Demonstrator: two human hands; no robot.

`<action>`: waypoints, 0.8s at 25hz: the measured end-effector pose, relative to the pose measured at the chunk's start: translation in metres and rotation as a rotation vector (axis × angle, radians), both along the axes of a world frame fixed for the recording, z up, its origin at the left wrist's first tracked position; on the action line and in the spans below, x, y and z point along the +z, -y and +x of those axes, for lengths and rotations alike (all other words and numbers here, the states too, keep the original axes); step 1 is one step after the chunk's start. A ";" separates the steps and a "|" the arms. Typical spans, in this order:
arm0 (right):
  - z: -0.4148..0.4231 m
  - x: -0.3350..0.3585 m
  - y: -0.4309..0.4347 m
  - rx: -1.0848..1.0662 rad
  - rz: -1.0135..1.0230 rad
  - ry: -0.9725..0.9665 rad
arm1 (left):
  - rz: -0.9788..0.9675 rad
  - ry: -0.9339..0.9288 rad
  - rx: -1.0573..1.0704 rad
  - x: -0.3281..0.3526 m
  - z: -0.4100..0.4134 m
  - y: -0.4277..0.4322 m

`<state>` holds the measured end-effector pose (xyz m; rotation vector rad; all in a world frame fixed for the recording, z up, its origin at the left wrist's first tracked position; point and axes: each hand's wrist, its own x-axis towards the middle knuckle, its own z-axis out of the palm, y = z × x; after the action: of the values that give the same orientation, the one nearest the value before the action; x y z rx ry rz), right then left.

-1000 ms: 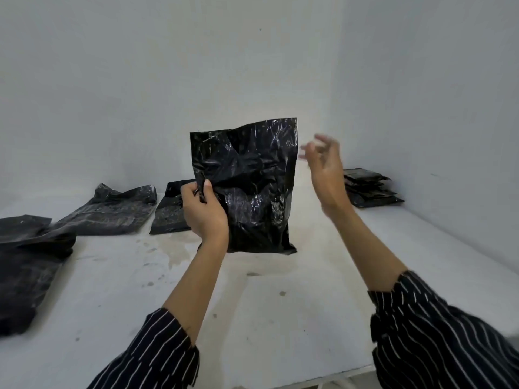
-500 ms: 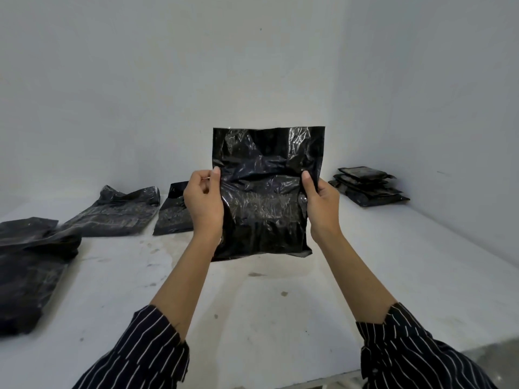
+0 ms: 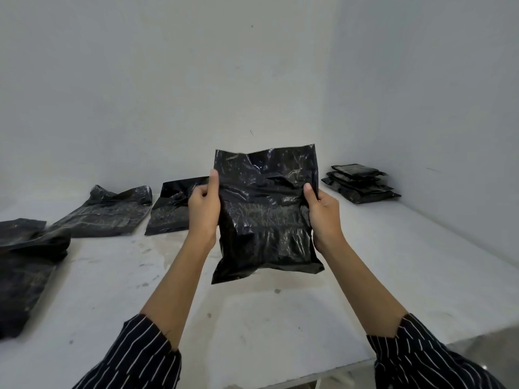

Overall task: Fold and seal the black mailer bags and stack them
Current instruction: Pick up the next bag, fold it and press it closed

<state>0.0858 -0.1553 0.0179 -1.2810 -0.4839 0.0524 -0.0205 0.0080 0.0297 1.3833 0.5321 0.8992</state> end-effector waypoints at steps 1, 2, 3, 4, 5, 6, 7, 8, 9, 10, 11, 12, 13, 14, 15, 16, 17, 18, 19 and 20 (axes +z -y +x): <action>-0.002 -0.001 0.003 0.023 -0.008 -0.046 | -0.090 -0.058 -0.147 0.000 -0.002 -0.001; -0.002 -0.002 0.006 0.050 -0.035 -0.095 | -0.156 -0.109 -0.285 0.000 -0.006 -0.002; -0.003 -0.002 0.010 0.087 -0.081 -0.151 | -0.187 -0.156 -0.373 -0.002 -0.007 -0.001; -0.002 -0.002 0.014 0.137 -0.135 -0.212 | -0.191 -0.203 -0.411 -0.004 -0.009 0.001; -0.001 -0.003 0.018 0.202 -0.185 -0.273 | -0.172 -0.257 -0.418 -0.006 -0.009 0.004; 0.000 -0.003 0.022 0.273 -0.233 -0.325 | -0.162 -0.306 -0.415 -0.009 -0.010 0.008; 0.001 -0.004 0.026 0.337 -0.277 -0.357 | -0.166 -0.341 -0.412 -0.013 -0.009 0.010; 0.003 -0.005 0.028 0.375 -0.320 -0.366 | -0.182 -0.362 -0.415 -0.017 -0.007 0.012; 0.006 -0.007 0.029 0.384 -0.355 -0.360 | -0.202 -0.371 -0.413 -0.021 -0.005 0.012; 0.010 -0.010 0.028 0.370 -0.375 -0.354 | -0.224 -0.373 -0.410 -0.024 -0.003 0.012; 0.015 -0.012 0.027 0.345 -0.380 -0.356 | -0.243 -0.373 -0.404 -0.026 0.000 0.010; 0.021 -0.014 0.025 0.321 -0.378 -0.361 | -0.261 -0.372 -0.401 -0.028 0.002 0.009; 0.026 -0.016 0.024 0.310 -0.376 -0.366 | -0.278 -0.374 -0.398 -0.029 0.003 0.007; 0.030 -0.017 0.024 0.312 -0.380 -0.366 | -0.295 -0.379 -0.394 -0.031 0.004 0.006; 0.034 -0.019 0.024 0.323 -0.389 -0.366 | -0.301 -0.381 -0.393 -0.033 0.005 0.004; 0.037 -0.021 0.024 0.333 -0.400 -0.370 | -0.291 -0.380 -0.391 -0.036 0.006 0.002; 0.039 -0.024 0.024 0.336 -0.412 -0.375 | -0.270 -0.372 -0.384 -0.040 0.008 0.000; 0.041 -0.027 0.023 0.331 -0.427 -0.379 | -0.251 -0.355 -0.371 -0.043 0.010 -0.001; 0.043 -0.030 0.022 0.322 -0.439 -0.385 | -0.241 -0.330 -0.352 -0.047 0.012 -0.002; 0.045 -0.033 0.021 0.311 -0.448 -0.394 | -0.243 -0.306 -0.333 -0.050 0.015 -0.003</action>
<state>0.1309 -0.1767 -0.0151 -1.5732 -0.3328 0.6943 -0.0054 0.0113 -0.0203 1.3412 0.5984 0.3424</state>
